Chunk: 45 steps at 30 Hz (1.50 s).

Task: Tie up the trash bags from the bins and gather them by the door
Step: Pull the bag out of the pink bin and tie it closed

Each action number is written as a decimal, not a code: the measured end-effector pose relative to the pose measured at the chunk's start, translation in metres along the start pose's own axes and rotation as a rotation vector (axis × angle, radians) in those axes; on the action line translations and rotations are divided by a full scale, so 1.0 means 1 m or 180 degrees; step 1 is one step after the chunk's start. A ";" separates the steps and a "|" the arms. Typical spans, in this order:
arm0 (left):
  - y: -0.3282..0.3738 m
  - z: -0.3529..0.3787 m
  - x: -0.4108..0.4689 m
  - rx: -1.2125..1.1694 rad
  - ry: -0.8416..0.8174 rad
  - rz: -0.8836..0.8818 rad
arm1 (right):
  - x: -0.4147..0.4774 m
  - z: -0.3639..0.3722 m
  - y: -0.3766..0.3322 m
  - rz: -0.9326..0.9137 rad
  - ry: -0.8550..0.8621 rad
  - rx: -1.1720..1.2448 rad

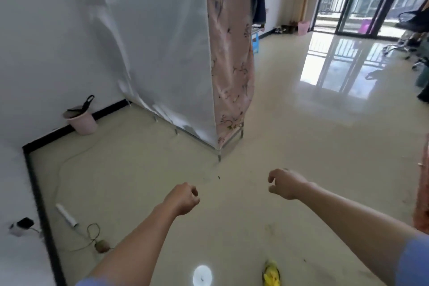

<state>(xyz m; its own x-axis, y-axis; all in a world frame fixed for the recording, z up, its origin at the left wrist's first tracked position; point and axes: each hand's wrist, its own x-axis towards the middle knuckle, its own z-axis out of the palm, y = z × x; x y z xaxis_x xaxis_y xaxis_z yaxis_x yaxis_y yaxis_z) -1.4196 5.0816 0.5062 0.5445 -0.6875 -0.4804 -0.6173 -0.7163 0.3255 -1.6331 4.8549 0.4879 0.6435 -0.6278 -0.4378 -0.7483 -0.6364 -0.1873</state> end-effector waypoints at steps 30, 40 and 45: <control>-0.415 -0.412 0.423 -0.1094 0.0946 -0.1822 | 0.664 -0.197 -0.594 -0.2050 -0.0434 -0.0764; -0.523 -0.551 0.611 -0.1074 0.0891 -0.1788 | 0.873 -0.251 -0.741 -0.2063 -0.0524 -0.0878; -0.578 -0.625 0.704 -0.1254 0.0947 -0.2023 | 0.989 -0.284 -0.825 -0.2105 -0.0648 -0.0933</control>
<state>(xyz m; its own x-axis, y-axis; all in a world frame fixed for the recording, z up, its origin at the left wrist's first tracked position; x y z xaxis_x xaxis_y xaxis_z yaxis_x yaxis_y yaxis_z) -0.3250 4.9369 0.4892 0.8871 -0.0972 -0.4512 0.0772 -0.9325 0.3528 -0.3337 4.6312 0.4594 0.8803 0.0039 -0.4744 -0.1242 -0.9632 -0.2384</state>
